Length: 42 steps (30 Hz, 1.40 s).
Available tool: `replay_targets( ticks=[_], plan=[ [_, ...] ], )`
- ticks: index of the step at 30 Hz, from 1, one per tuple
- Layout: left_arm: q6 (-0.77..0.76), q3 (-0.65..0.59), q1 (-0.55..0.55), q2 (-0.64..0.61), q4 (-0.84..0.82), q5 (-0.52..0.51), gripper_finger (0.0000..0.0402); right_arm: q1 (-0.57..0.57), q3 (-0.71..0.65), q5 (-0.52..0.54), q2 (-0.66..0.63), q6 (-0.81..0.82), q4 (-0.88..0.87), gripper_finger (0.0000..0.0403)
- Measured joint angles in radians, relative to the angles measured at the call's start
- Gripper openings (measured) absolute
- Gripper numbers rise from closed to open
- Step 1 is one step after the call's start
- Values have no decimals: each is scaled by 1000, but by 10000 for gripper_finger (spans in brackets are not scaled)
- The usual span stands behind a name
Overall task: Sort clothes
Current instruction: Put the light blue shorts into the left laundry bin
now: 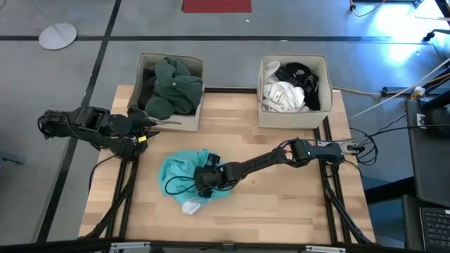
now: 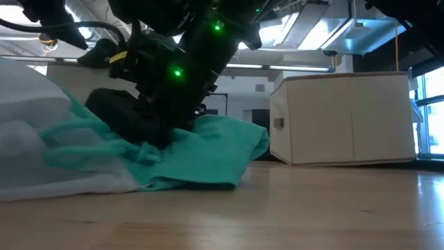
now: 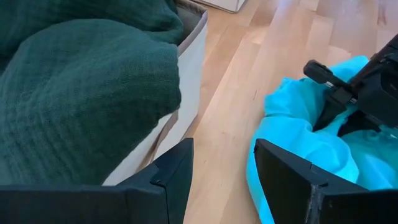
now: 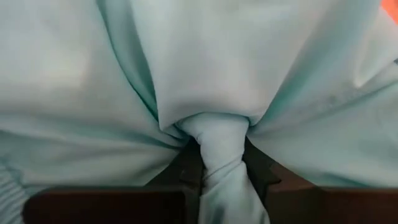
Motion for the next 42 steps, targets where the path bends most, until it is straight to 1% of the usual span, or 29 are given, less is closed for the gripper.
replay_targets(
  ticks=[1, 3, 6, 10, 12, 14, 17, 21, 25, 29, 35, 38, 42],
  plan=[
    [3, 0, 0, 0, 0, 0, 162, 0, 0, 2, 0, -15, -2, 54],
    [11, 0, 0, 0, 0, 0, 162, 0, 0, 10, 0, -52, -2, 54],
    [27, 0, 0, 0, 0, 0, 162, 2, 0, 55, -4, -90, -18, 54],
    [46, 0, 0, 0, 5, -1, 162, -1, 8, 143, -37, -157, -134, 54],
    [49, 0, 0, 0, 12, -2, 162, -1, 23, 183, -62, -189, -185, 54],
    [67, 0, 0, 0, 32, -3, 162, -3, 31, 195, -91, -229, -247, 54],
    [109, 0, 0, -7, 80, -4, 162, -16, 49, 206, -151, -297, -262, 54],
    [164, 0, 0, -17, 154, -5, 162, -51, 95, 247, -243, -372, -303, 54],
    [204, 0, 0, -28, 208, -7, 162, -87, 139, 249, -307, -460, -328, 54],
    [211, 0, 0, -34, 230, -13, 162, -115, 211, 258, -378, -572, -313, 54],
    [211, 0, 0, -42, 242, -100, 162, -169, 368, 255, -396, -732, -300, 54],
    [211, 0, 0, -42, 241, -110, 162, -212, 426, 237, -402, -826, -187, 54],
    [211, 1, 0, -48, 242, -112, 162, -297, 438, 125, -399, -908, -8, 54]
  ],
)
